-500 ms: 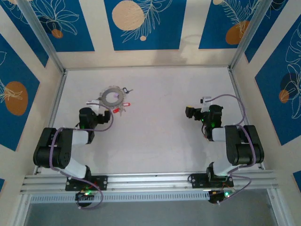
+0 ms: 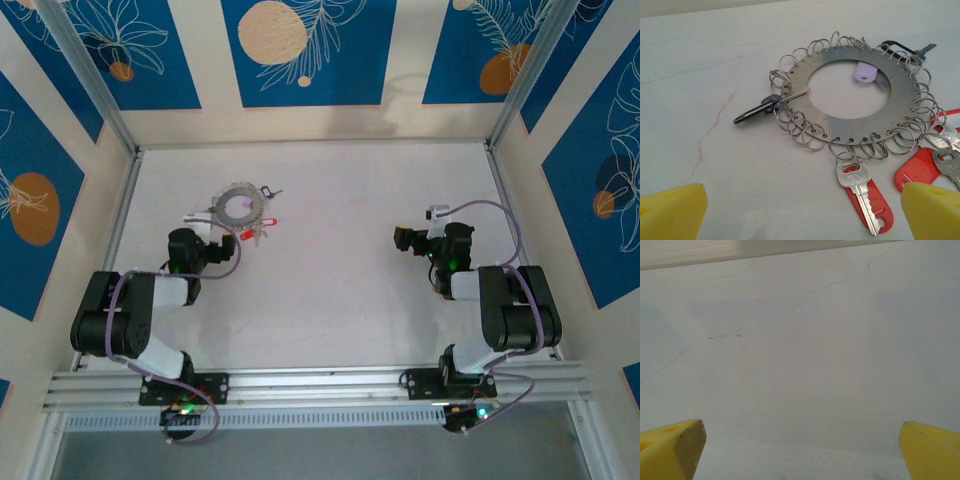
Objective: Put the keys on the keyring
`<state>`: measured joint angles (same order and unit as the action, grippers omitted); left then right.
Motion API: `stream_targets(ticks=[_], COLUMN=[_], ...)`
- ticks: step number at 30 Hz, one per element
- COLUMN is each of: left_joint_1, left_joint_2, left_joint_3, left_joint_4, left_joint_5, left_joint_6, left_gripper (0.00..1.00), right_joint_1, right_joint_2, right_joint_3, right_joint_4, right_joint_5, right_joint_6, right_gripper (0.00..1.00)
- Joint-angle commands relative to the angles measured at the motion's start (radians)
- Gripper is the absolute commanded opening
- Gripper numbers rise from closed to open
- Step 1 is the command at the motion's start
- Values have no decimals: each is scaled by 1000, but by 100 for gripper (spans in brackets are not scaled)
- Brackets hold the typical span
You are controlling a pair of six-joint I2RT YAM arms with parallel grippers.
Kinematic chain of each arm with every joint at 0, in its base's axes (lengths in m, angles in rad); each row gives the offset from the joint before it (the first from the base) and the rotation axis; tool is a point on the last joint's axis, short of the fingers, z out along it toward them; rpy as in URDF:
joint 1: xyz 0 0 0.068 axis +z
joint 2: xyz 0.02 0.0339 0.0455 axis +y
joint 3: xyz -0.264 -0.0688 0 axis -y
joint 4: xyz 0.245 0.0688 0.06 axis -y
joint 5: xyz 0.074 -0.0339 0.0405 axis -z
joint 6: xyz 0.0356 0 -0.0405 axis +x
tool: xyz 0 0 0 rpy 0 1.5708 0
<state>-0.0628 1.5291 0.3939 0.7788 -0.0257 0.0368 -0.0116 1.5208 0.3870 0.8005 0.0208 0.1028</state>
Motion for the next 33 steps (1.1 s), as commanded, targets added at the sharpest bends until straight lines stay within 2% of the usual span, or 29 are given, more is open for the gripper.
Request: stream_targets(ticks=[1, 11, 13, 15, 17, 19, 22, 25, 28, 31, 33], left_joint_1=[4, 6, 7, 6, 0, -5, -15, -20, -20, -20, -20], left_joint_2=[6, 6, 4, -3, -50, -132, -259, -389, -482, -529, -525], left_joint_3=[20, 20, 17, 19, 60, 141, 177, 231, 347, 506, 604], left_joint_4=[31, 32, 34, 30, -81, -305, -421, -578, -811, -1061, -1217], left_joint_5=[24, 26, 27, 35, 47, 35, 34, 75, 119, 149, 139], left_joint_6=[14, 12, 11, 13, 29, 13, -38, -96, -155, -241, -337], left_gripper=[99, 99, 99, 99, 99, 99, 99, 99, 99, 99, 99], right_joint_1=[-4, -16, -16, -26, -33, -28, -31, -31, -43, -52, -56], right_joint_2=[3, 4, 0, -19, -59, -154, -403, -585, -764, -877, -937], right_joint_3=[21, 25, 1, -69, -143, -189, -168, -189, -168, -141, -172], right_joint_4=[28, 20, 56, 164, 267, 259, -34, -106, -288, -430, -455], right_joint_5=[-18, -21, 27, 102, 145, 198, 234, 255, 252, 194, 251], right_joint_6=[-13, 3, 23, 69, 90, 105, 155, 191, 297, 374, 509], right_gripper=[99, 99, 99, 99, 99, 99, 99, 99, 99, 99, 99])
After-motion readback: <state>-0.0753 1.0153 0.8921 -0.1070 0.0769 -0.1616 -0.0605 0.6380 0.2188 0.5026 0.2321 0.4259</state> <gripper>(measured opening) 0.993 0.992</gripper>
